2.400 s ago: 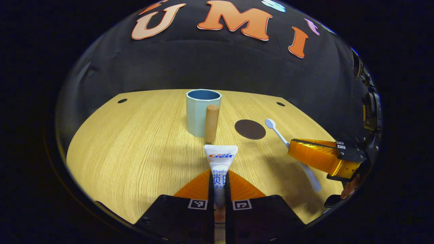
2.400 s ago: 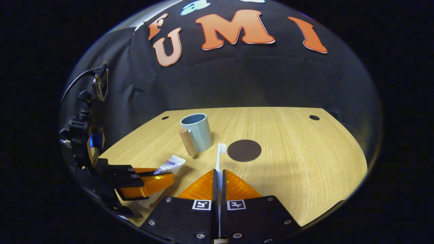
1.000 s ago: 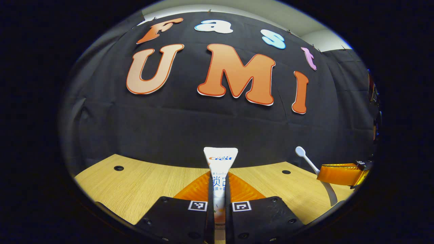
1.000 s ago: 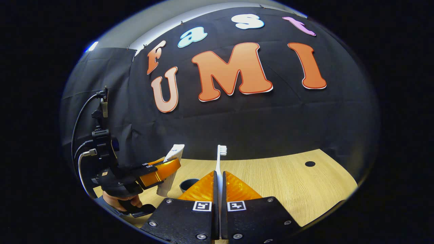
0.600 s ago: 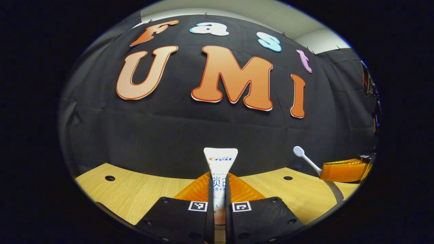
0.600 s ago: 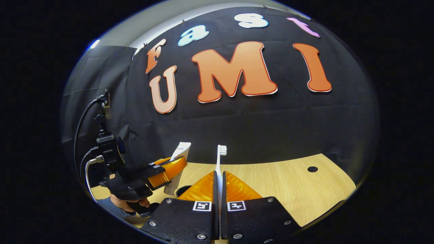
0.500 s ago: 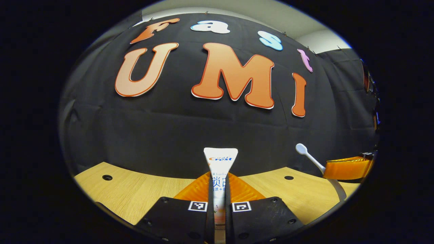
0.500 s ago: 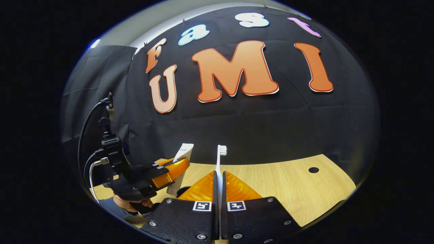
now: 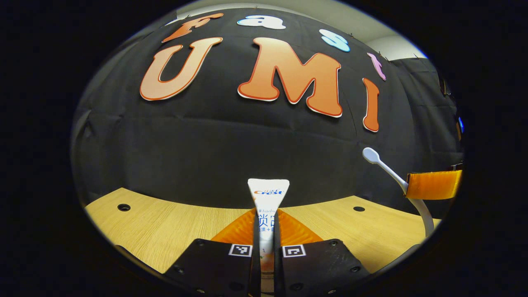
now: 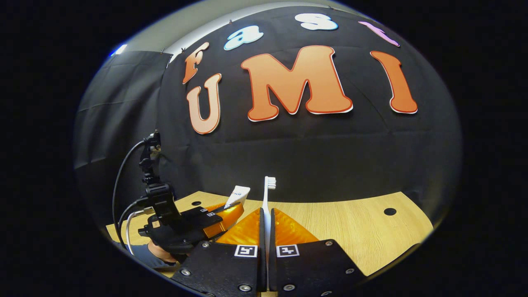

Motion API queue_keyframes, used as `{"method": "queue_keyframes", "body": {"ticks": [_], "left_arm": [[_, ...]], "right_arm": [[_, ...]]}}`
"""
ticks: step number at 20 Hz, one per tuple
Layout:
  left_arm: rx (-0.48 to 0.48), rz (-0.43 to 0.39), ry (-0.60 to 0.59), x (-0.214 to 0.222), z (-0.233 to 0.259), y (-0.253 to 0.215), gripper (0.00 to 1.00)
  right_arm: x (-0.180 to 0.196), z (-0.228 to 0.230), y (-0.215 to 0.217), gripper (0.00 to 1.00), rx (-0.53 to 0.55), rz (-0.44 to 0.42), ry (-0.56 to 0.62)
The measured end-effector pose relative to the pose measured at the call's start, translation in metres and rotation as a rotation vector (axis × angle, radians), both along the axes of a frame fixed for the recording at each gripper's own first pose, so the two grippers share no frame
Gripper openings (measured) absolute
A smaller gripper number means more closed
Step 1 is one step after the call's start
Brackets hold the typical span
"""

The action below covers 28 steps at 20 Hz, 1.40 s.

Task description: Put the toothbrush and toothpaste on the desktop into the cup, then pick up the cup and place it on the coaster on the desktop.

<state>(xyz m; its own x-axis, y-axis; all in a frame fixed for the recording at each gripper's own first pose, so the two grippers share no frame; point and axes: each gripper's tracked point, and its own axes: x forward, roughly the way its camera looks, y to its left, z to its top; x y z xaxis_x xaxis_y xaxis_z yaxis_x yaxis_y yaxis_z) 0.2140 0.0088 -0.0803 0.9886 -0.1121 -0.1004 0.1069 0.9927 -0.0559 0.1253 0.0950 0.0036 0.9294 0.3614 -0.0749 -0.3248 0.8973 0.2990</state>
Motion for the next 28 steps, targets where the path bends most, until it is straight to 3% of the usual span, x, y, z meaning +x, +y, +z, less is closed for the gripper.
{"method": "queue_keyframes", "body": {"ticks": [7,8,9,11,12,15,18,22,28], "left_arm": [[-0.049,-0.034,0.056,-0.007,-0.018,-0.008,0.15],[-0.045,-0.040,0.058,-0.012,-0.016,-0.009,0.23],[-0.041,-0.044,0.062,-0.017,-0.015,-0.010,0.24],[-0.017,-0.052,0.072,-0.026,-0.015,-0.011,0.40],[0.001,-0.052,0.065,-0.032,-0.012,-0.011,0.58],[0.042,-0.053,0.037,-0.055,0.001,-0.008,0.70],[0.016,-0.042,0.010,-0.077,0.018,0.000,0.87],[-0.014,-0.027,-0.019,-0.110,0.038,0.011,0.94],[-0.021,0.033,-0.078,-0.153,0.059,0.046,0.95]], "right_arm": [[0.004,-0.006,0.015,0.02,0.011,0.025,0.010],[0.004,-0.006,0.017,0.02,0.009,0.028,0.009],[0.003,-0.007,0.018,0.02,0.007,0.032,0.008],[0.002,-0.005,0.020,0.02,0.007,0.033,0.003],[0.002,-0.003,0.022,0.02,0.012,0.037,-0.001],[0.001,0.001,0.024,0.02,0.017,0.040,-0.017],[0.000,0.006,0.027,0.02,0.038,0.050,-0.034],[0.011,0.014,0.035,0.02,0.067,0.054,-0.079],[0.041,-0.007,0.051,0.02,0.113,0.069,-0.048]]}}
